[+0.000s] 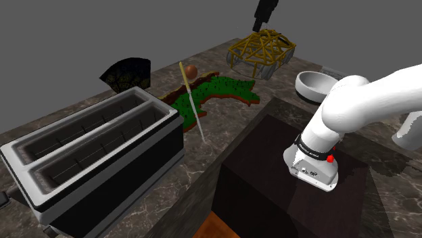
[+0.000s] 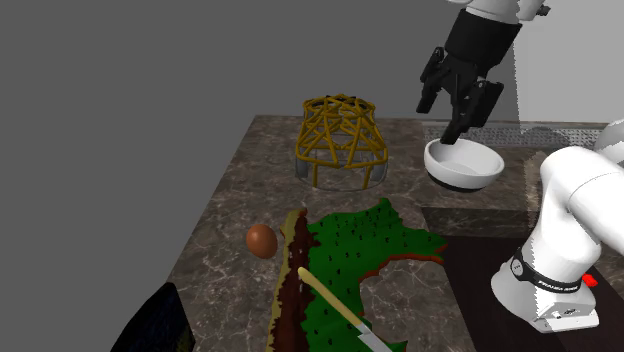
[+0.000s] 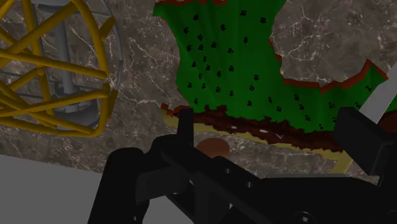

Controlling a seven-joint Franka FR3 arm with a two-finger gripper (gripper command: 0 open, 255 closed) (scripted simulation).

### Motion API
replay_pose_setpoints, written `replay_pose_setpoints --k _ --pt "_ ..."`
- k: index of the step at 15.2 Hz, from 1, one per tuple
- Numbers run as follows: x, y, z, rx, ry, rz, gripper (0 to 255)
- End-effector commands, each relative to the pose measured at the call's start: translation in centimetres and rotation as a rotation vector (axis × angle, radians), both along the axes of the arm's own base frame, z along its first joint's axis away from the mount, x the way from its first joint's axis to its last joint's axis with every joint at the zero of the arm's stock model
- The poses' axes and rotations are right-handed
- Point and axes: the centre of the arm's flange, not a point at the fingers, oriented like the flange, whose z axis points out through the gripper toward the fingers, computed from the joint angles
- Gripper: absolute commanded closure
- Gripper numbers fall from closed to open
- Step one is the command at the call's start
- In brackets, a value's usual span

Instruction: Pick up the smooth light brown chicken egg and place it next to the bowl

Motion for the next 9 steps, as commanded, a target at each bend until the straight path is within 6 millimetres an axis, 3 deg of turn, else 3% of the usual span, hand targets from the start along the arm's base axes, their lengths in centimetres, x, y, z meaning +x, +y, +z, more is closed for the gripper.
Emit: replay_pose_setpoints --k 1,9 --pt "0.0 0.0 0.0 0.0 0.0 0.0 0" --pt "8.7 3.6 -6.0 -0.004 0.019 -0.216 0"
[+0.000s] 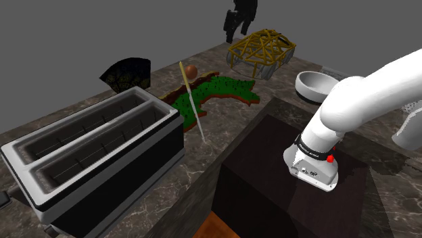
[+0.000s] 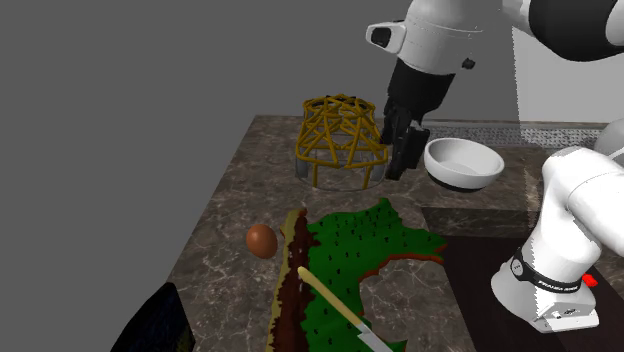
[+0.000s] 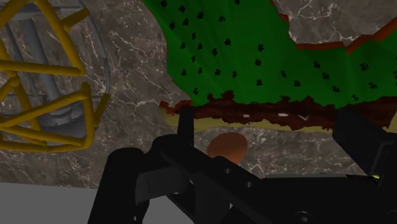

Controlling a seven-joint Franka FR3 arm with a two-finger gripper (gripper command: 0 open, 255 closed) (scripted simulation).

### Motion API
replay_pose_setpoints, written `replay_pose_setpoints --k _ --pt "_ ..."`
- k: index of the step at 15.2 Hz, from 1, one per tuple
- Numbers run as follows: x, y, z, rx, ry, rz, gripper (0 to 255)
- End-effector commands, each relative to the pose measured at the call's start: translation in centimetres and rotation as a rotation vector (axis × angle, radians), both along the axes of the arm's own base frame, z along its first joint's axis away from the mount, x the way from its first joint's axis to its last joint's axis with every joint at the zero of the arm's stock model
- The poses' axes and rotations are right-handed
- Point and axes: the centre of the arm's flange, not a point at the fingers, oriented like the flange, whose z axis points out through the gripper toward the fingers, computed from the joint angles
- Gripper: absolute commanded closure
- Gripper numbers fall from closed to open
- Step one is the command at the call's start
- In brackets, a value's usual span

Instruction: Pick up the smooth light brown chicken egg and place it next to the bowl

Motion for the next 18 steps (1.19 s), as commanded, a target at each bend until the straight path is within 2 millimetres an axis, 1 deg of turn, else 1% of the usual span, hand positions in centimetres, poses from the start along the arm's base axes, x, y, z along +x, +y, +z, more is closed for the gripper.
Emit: replay_pose_setpoints --k 1,5,9,13,18 --pt "2.3 0.7 -1.7 0.0 0.004 -0.057 0" --pt "6.9 1.7 -4.8 -0.002 0.013 -0.165 0" --pt "11.5 2.1 -7.9 -0.004 0.022 -0.273 0" --pt "16.1 2.0 -11.1 -0.006 0.032 -0.381 0" --pt "21.7 1.2 -15.1 -0.009 0.043 -0.515 0"
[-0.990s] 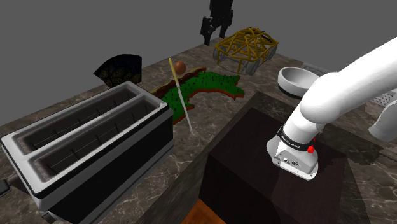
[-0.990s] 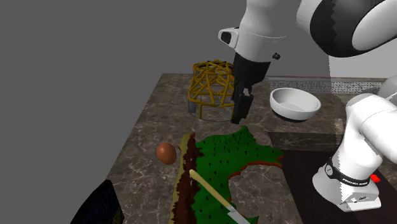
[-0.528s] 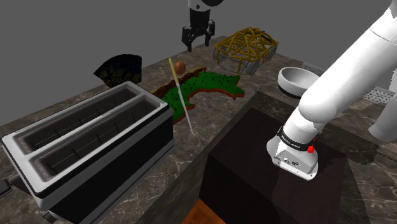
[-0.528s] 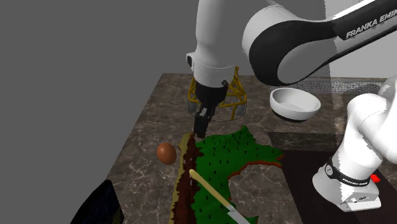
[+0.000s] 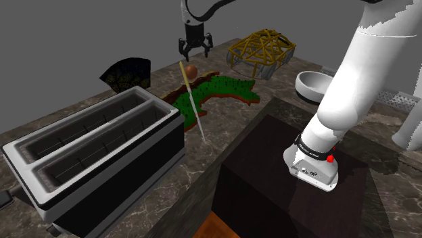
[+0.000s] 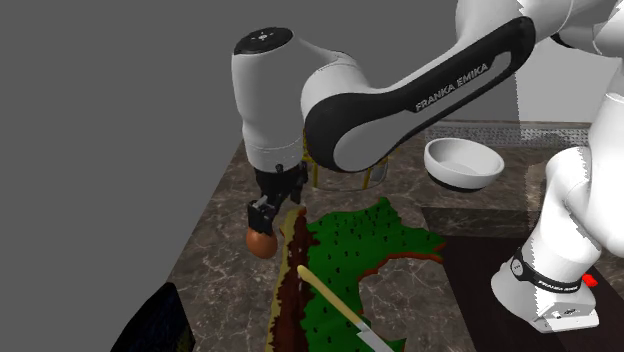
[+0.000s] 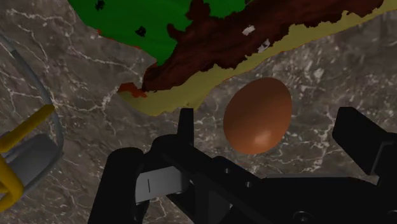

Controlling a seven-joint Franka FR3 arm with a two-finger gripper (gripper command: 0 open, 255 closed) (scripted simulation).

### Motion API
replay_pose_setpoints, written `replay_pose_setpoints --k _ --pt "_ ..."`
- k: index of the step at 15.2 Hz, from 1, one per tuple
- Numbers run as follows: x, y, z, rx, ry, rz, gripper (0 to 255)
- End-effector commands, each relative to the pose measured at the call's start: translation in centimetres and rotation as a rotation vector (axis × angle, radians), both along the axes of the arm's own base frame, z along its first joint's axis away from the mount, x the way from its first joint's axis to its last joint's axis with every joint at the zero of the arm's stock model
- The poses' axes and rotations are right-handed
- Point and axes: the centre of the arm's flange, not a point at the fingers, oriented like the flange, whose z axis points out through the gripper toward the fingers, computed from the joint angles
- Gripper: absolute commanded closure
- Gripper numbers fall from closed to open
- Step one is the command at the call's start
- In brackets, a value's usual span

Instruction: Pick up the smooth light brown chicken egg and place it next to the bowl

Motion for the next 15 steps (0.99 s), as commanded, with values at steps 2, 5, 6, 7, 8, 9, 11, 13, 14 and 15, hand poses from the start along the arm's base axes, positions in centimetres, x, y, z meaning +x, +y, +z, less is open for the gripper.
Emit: replay_pose_setpoints --k 2,5,6,7,8,9,11,13,14,15 --pt "3.3 -0.8 -2.6 -0.002 0.006 -0.084 0" --pt "6.6 -1.8 -5.0 -0.004 0.013 -0.165 0" --pt "7.6 -2.2 -5.9 -0.004 0.016 -0.192 0" --pt "7.9 -2.3 -6.1 -0.004 0.016 -0.199 0" --pt "7.9 -2.4 -6.6 -0.004 0.016 -0.199 0" --pt "7.9 -2.5 -7.1 -0.004 0.016 -0.199 0" --pt "7.9 -2.7 -8.2 -0.004 0.016 -0.199 0" --pt "7.8 -2.8 -9.2 -0.004 0.016 -0.199 0" --pt "7.8 -3.0 -10.0 -0.004 0.016 -0.199 0" --pt "7.8 -3.0 -10.0 -0.004 0.016 -0.199 0"
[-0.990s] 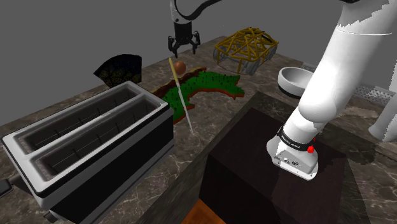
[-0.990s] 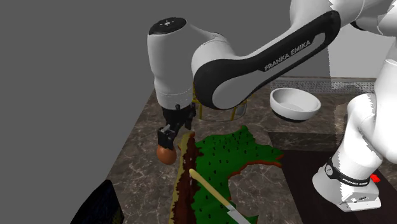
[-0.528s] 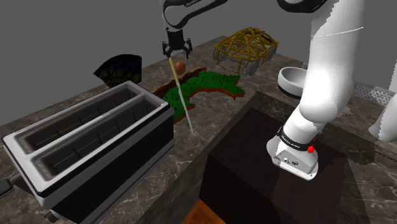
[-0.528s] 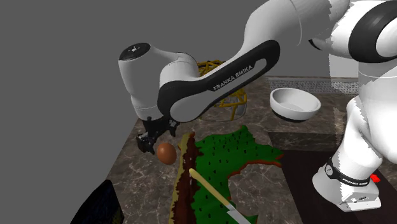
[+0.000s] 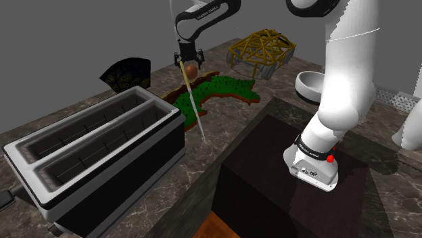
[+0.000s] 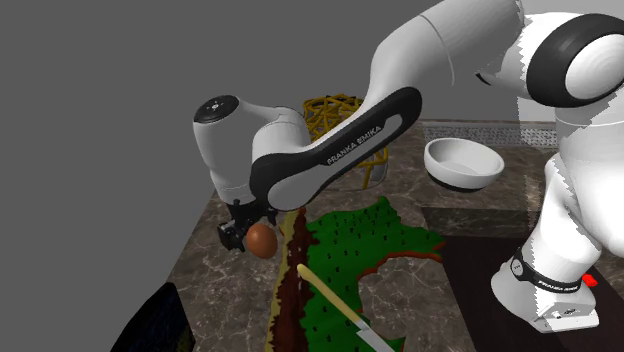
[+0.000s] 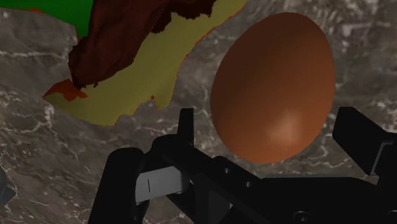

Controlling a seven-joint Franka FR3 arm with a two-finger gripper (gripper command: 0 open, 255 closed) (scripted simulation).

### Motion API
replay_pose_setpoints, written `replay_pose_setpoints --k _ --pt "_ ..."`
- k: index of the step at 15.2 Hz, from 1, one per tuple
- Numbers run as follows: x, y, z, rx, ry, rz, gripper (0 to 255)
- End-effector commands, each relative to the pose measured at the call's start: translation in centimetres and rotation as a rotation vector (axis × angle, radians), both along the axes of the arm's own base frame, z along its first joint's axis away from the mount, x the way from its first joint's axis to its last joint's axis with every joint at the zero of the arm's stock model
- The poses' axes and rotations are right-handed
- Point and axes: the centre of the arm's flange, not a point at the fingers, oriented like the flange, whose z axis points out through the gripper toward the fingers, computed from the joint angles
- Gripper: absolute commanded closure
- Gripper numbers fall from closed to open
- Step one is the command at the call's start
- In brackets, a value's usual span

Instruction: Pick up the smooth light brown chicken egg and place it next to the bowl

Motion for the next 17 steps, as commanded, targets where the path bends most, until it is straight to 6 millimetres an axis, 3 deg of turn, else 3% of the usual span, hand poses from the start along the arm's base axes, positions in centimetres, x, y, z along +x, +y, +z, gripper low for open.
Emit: replay_pose_setpoints --k 1,7,8,17 --pt "0.05 -0.04 -0.35 0.0 -0.001 0.0 0" --pt "0.05 -0.04 -0.35 0.0 -0.001 0.0 0" --pt "0.05 -0.04 -0.35 0.0 -0.001 0.0 255" --pt "0.05 -0.04 -0.35 0.0 -0.001 0.0 255"
